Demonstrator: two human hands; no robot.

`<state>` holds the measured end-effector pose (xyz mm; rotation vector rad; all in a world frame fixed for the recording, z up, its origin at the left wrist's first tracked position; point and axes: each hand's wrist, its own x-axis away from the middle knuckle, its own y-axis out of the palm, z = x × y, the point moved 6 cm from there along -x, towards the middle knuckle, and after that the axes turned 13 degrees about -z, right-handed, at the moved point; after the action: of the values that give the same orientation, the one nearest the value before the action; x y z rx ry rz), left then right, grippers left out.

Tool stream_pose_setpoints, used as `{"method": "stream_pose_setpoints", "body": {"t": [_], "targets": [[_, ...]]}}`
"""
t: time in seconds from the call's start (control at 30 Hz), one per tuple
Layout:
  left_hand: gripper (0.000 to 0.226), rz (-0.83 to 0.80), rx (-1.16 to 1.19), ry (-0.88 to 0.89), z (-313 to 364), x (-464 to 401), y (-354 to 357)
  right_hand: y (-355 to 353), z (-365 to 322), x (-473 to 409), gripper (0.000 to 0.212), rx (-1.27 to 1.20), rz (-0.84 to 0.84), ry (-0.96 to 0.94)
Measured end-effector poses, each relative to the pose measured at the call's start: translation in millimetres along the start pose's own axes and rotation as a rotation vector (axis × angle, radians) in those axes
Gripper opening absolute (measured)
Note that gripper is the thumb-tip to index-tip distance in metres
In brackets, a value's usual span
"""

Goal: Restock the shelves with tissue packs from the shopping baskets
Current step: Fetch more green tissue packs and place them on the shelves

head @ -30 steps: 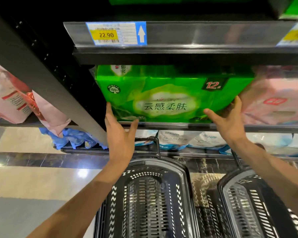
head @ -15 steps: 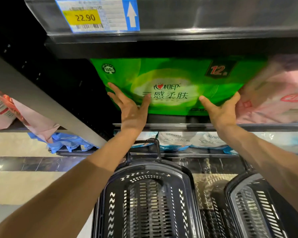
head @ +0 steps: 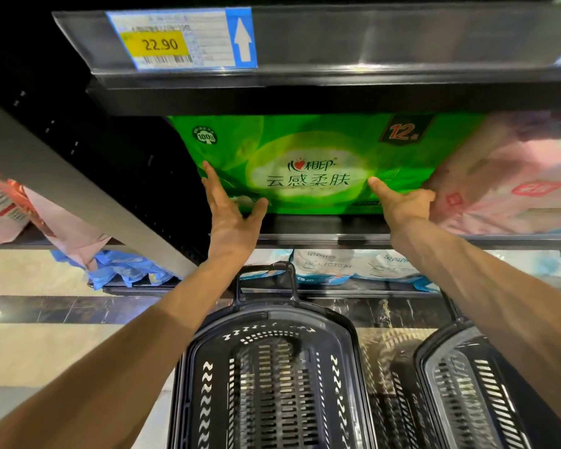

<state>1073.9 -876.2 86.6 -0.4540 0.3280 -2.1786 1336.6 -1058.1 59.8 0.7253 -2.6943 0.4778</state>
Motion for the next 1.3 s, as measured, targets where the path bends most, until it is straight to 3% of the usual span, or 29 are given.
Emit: {"method": "stream_pose_setpoints", "body": {"t": [0.07,0.17,0.33,0.47,0.67,0.73,1.03,1.3], "targets": [[0.109,-0.017,-0.047,-0.032,1,7,-7,2,4,7,0.103,0.009,-0.04,0.097],[0.105,-0.054,-0.103,0.028,9,24,-17,0,-9,27,0.09,0.184,-0.121,-0.011],[0.089,-0.163,-0.461,0.063,18,72,-21,-2,-25,80,0.107,0.803,-0.391,-0.172],[0.079,-0.267,-0.814,0.167,31,123,-24,2,-43,129,0.106,1.255,-0.487,-0.394],[0.079,-0.305,-1.058,-0.035,40,199,-78,19,-80,199,0.104,1.575,-0.627,-0.553],[0.089,-0.276,-1.077,-0.073,46,226,-105,29,-97,227,0.105,1.645,-0.67,-0.619],[0.08,-0.137,-1.056,-0.183,89,377,-230,86,-178,386,0.104,1.709,-0.8,-0.881],[0.078,0.02,-0.993,-0.328,94,548,-360,157,-225,587,0.102,1.705,-0.946,-1.118]]}}
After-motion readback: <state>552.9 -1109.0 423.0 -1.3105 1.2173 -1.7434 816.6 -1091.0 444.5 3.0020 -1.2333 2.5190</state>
